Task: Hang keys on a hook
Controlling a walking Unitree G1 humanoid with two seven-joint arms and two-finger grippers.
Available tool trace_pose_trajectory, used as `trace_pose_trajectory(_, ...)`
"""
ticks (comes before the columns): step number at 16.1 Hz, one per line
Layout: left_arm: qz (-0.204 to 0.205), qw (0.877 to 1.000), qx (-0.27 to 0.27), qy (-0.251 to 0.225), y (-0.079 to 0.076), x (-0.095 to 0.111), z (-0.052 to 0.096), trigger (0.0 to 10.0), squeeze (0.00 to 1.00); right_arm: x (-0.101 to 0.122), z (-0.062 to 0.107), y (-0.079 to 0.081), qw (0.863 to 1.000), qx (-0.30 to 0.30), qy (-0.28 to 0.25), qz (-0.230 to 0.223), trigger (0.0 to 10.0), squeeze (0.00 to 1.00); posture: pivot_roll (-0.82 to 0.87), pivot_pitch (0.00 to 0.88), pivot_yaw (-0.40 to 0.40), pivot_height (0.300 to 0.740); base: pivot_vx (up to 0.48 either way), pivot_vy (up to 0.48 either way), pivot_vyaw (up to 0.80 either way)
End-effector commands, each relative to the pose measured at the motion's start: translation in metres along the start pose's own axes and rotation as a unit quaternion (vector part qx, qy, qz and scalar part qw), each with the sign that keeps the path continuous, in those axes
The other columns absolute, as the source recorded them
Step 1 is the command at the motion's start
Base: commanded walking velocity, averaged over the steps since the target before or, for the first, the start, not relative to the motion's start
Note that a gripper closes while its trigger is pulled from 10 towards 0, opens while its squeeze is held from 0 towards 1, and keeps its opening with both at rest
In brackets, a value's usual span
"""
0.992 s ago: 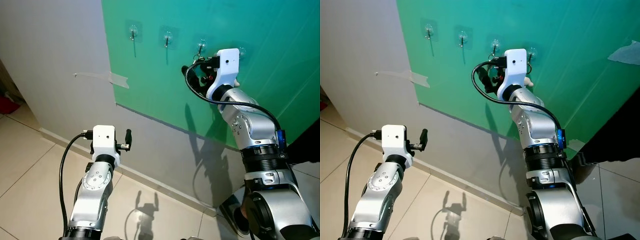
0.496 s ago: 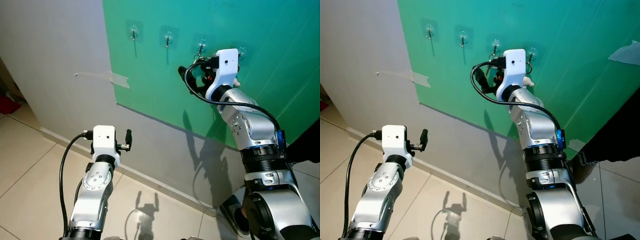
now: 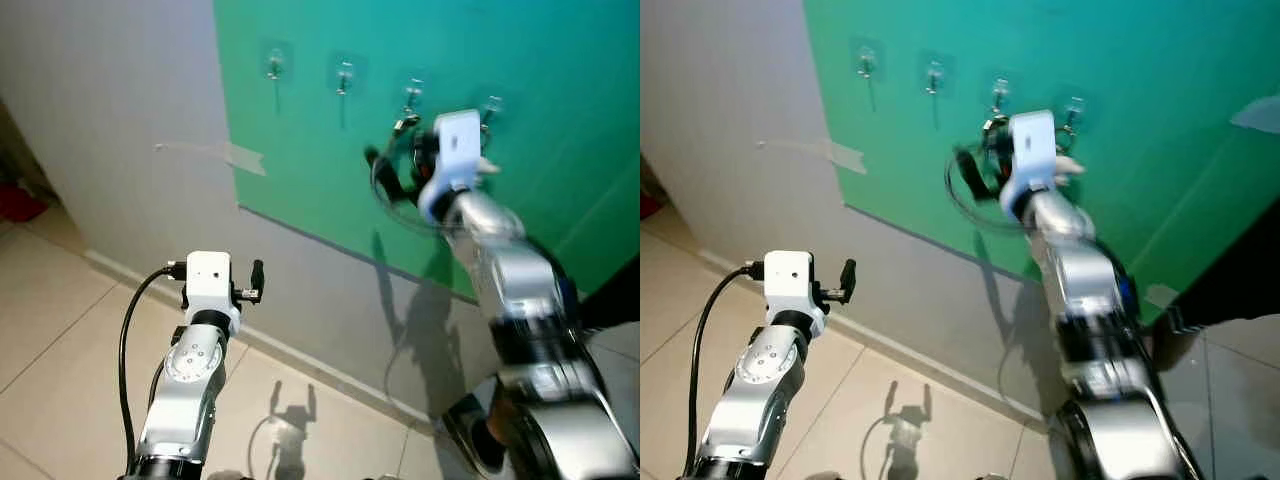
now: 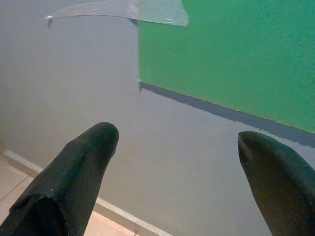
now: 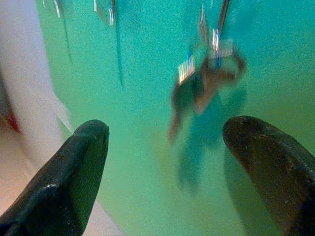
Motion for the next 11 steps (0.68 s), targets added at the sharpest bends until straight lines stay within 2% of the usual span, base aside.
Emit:
trace_pose_trajectory(1, -0.002, 1.000, -0.008, -0.001, -0.004, 0.002, 0.001, 10.0, 0.00, -0.004, 0.004, -0.010, 0.999, -0.024, 0.009, 0.021, 10.0, 0.00, 0.08, 0.000, -0.063, 0.740, 0.000, 0.000, 0.00)
trace_pose_trajectory(3, -0.005, 1.000, -0.011, 0.001, -0.003, 0.001, -0.001, 10.0, 0.00, -0.002, 0.013, -0.019, 0.996, -0.053, -0.014, 0.069, 10.0, 0.00, 0.07, 0.000, -0.056, 0.740, 0.000, 0.000, 0.00)
trace_pose_trajectory(5, -0.007, 1.000, -0.016, 0.002, -0.004, 0.001, -0.003, 10.0, 0.00, 0.013, 0.022, -0.030, 0.988, -0.090, -0.067, 0.110, 10.0, 0.00, 0.06, 0.000, -0.052, 0.740, 0.000, 0.000, 0.00)
trace_pose_trajectory(7, -0.007, 1.000, -0.022, 0.006, -0.006, 0.000, -0.004, 10.0, 0.00, 0.010, 0.029, -0.031, 0.985, -0.100, -0.067, 0.127, 10.0, 0.00, 0.05, 0.000, -0.048, 0.740, 0.000, 0.000, 0.00)
trace_pose_trajectory(8, -0.007, 1.000, -0.025, 0.009, -0.006, -0.001, -0.003, 10.0, 0.00, 0.000, 0.033, -0.027, 0.987, -0.090, -0.051, 0.122, 10.0, 0.00, 0.05, 0.000, -0.048, 0.740, 0.000, 0.000, 0.00)
trace_pose_trajectory(9, -0.001, 0.999, -0.034, 0.014, -0.006, -0.003, -0.002, 10.0, 0.00, -0.023, 0.039, -0.014, 0.994, -0.059, -0.014, 0.089, 10.0, 0.00, 0.05, 0.000, -0.046, 0.740, 0.000, 0.000, 0.00)
trace_pose_trajectory(11, -0.004, 0.999, -0.033, 0.018, -0.003, -0.004, -0.001, 10.0, 0.00, -0.050, 0.049, 0.002, 0.999, -0.028, 0.031, 0.033, 10.0, 0.00, 0.05, 0.000, -0.046, 0.740, 0.000, 0.000, 0.00)
Point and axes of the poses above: a point about 5 cm out from each wrist's last joint towards the gripper, its own z axis pointing back from the gripper into the wrist, its own x axis along the axis of the wrist's last joint, y = z × x, the point moved 3 cm from there along -z, pointing out of the wrist towards the gripper, and after that the axes turned 9 degrees about z, right-handed, at the moved point
